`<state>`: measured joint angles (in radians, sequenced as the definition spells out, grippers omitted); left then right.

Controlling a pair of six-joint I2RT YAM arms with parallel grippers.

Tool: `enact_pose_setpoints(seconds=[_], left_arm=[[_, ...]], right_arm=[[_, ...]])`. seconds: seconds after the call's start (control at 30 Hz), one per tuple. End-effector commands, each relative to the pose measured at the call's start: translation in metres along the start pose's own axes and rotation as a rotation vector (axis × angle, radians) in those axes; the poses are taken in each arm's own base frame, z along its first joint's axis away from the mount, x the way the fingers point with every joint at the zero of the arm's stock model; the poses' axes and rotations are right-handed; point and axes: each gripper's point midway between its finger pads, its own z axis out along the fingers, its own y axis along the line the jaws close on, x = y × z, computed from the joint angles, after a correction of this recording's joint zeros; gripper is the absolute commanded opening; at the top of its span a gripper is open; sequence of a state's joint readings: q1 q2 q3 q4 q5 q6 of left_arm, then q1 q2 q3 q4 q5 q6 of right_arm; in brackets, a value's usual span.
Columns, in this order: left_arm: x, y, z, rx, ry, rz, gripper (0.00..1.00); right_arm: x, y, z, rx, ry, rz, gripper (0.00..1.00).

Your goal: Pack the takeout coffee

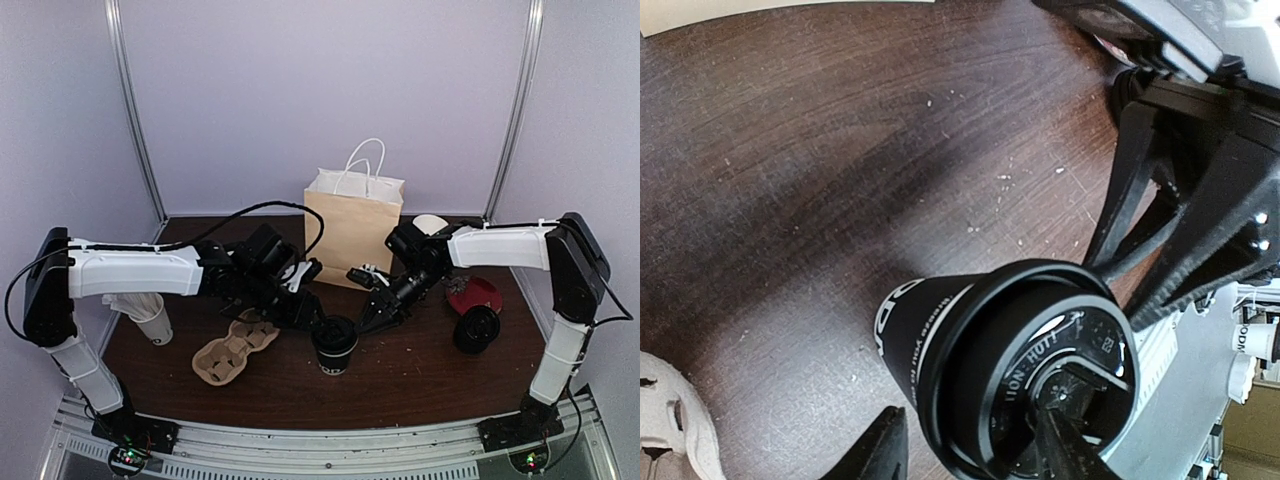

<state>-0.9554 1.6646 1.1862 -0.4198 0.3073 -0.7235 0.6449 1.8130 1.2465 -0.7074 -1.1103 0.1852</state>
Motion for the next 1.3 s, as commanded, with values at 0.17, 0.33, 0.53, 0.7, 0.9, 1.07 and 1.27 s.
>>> enact_pose_setpoints(seconds=[0.17, 0.33, 0.53, 0.7, 0.9, 1.07, 1.27], left_arm=[[0.008, 0.010, 0.017, -0.010, 0.039, 0.007, 0.45], [0.019, 0.022, 0.021, -0.043, 0.067, -0.003, 0.45], [0.035, 0.039, 0.026, -0.095, 0.102, -0.010, 0.45], [0.043, 0.050, 0.026, -0.145, 0.125, -0.007, 0.45], [0.050, 0.058, 0.019, -0.164, 0.104, -0.001, 0.45], [0.052, 0.064, 0.016, -0.183, 0.079, 0.012, 0.45], [0.033, 0.045, 0.011, -0.105, 0.004, 0.060, 0.49]], right_arm=[[0.003, -0.032, 0.012, 0.112, 0.039, 0.047, 0.24], [0.014, -0.072, 0.009, 0.313, 0.100, 0.078, 0.20], [0.016, -0.092, 0.007, 0.418, 0.135, 0.073, 0.18], [0.013, -0.099, 0.002, 0.503, 0.149, 0.025, 0.18], [0.016, -0.089, 0.028, 0.370, 0.156, -0.011, 0.19], [0.021, -0.101, 0.043, 0.395, 0.201, -0.033, 0.19], [0.025, -0.134, 0.025, 0.609, 0.244, -0.012, 0.19]])
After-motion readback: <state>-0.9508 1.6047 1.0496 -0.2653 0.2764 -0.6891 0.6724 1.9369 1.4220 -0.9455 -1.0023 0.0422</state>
